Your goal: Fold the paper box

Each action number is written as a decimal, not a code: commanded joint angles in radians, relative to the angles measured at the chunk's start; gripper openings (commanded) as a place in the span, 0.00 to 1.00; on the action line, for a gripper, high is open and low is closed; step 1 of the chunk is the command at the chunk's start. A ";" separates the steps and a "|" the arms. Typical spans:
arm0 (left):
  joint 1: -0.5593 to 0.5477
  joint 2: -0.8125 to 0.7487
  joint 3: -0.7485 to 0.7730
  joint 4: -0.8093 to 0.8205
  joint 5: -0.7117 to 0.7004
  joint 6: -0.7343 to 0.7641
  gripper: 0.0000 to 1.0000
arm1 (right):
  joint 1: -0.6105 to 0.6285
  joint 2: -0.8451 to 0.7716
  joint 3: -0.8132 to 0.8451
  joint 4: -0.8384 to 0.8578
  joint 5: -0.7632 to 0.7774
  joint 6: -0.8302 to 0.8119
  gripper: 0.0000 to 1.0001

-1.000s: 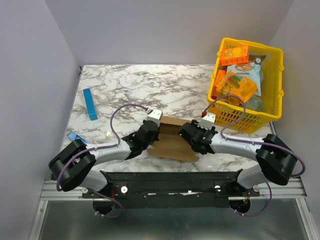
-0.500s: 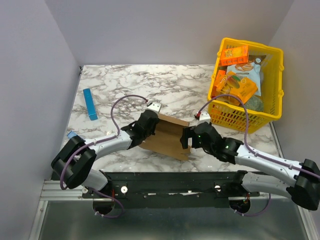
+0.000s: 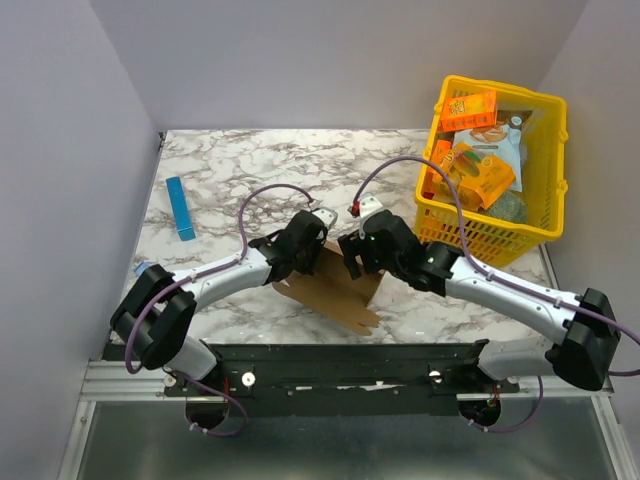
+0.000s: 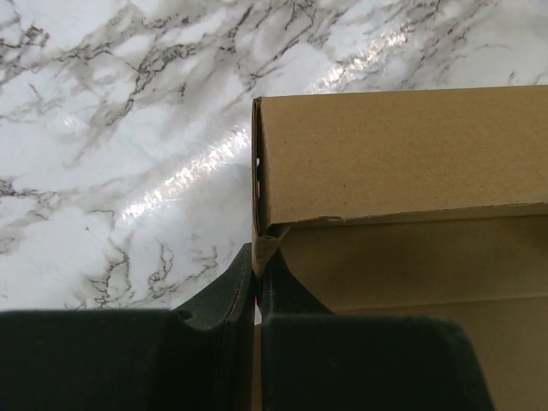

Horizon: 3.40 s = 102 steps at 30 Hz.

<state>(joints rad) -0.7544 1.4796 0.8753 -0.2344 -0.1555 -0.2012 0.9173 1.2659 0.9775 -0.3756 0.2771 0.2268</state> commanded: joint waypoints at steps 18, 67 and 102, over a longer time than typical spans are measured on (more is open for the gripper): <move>0.001 0.034 0.070 -0.161 0.074 -0.003 0.00 | 0.002 0.184 -0.034 0.168 -0.098 -0.261 0.63; 0.081 -0.070 0.268 -0.253 0.165 -0.009 0.94 | -0.005 0.178 -0.258 0.276 0.036 0.035 0.36; 0.363 -0.231 -0.193 0.070 0.258 -0.354 0.90 | -0.052 -0.059 -0.402 0.126 0.142 0.606 0.83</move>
<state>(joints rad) -0.3901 1.1572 0.6857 -0.2565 0.0212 -0.5507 0.8841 1.2068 0.6361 -0.1810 0.3676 0.8124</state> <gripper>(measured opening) 0.933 0.835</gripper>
